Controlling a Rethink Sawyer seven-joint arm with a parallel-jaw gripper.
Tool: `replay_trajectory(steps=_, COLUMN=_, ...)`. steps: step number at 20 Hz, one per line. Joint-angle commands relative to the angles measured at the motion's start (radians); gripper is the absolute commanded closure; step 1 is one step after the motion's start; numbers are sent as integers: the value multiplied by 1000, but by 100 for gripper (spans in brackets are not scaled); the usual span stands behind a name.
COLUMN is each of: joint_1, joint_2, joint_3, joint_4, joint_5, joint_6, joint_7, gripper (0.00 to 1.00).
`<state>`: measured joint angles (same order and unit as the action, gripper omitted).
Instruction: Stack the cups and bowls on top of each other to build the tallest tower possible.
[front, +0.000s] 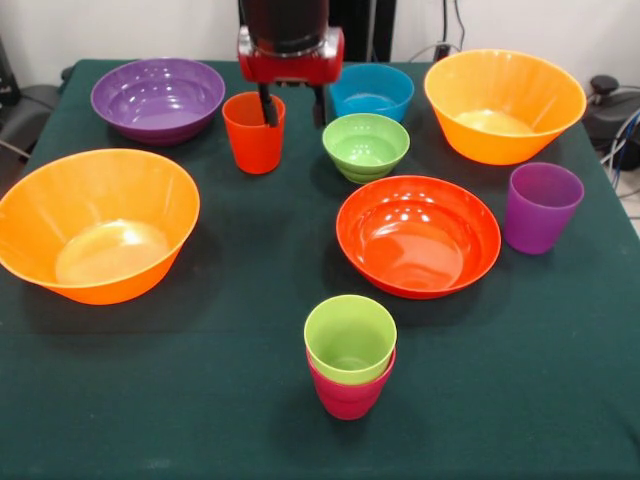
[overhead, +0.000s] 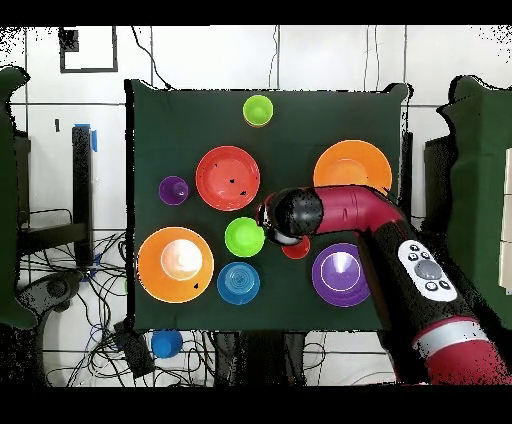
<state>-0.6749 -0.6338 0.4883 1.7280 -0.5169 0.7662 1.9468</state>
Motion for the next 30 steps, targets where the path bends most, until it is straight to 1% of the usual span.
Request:
replay_trajectory(steps=1, joint_1=-8, joint_2=-94, joint_3=127, joint_4=149, joint_5=-68, joint_6=65, joint_7=-326, gripper=0)
replay_trajectory(steps=4, joint_1=4, joint_2=-118, joint_3=144, joint_4=175, joint_5=-69, joint_6=33, joint_7=-298, gripper=0)
replay_trajectory(steps=7, joint_1=2, joint_2=-136, joint_3=160, joint_4=200, joint_5=-74, joint_6=-10, joint_7=-280, gripper=0)
replay_trajectory(steps=8, joint_1=15, joint_2=-124, joint_3=158, joint_4=195, joint_5=-87, joint_6=-25, joint_7=-264, gripper=0)
replay_trajectory(steps=9, joint_1=13, joint_2=-127, joint_3=161, joint_4=201, joint_5=-94, joint_6=-38, joint_7=-256, gripper=0)
replay_trajectory(steps=13, joint_1=51, joint_2=-62, joint_3=141, joint_4=163, joint_5=-149, joint_6=-86, joint_7=-211, gripper=0)
replay_trajectory(steps=18, joint_1=78, joint_2=-16, joint_3=111, joint_4=144, joint_5=-200, joint_6=-126, joint_7=-174, gripper=0)
replay_trajectory(steps=21, joint_1=86, joint_2=-12, joint_3=91, joint_4=152, joint_5=-237, joint_6=-159, joint_7=-150, gripper=0)
replay_trajectory(steps=24, joint_1=90, joint_2=-11, joint_3=79, joint_4=155, joint_5=-256, joint_6=-170, joint_7=-135, gripper=0)
replay_trajectory(steps=30, joint_1=129, joint_2=-22, joint_3=37, joint_4=158, joint_5=-303, joint_6=-203, joint_7=-74, gripper=0)
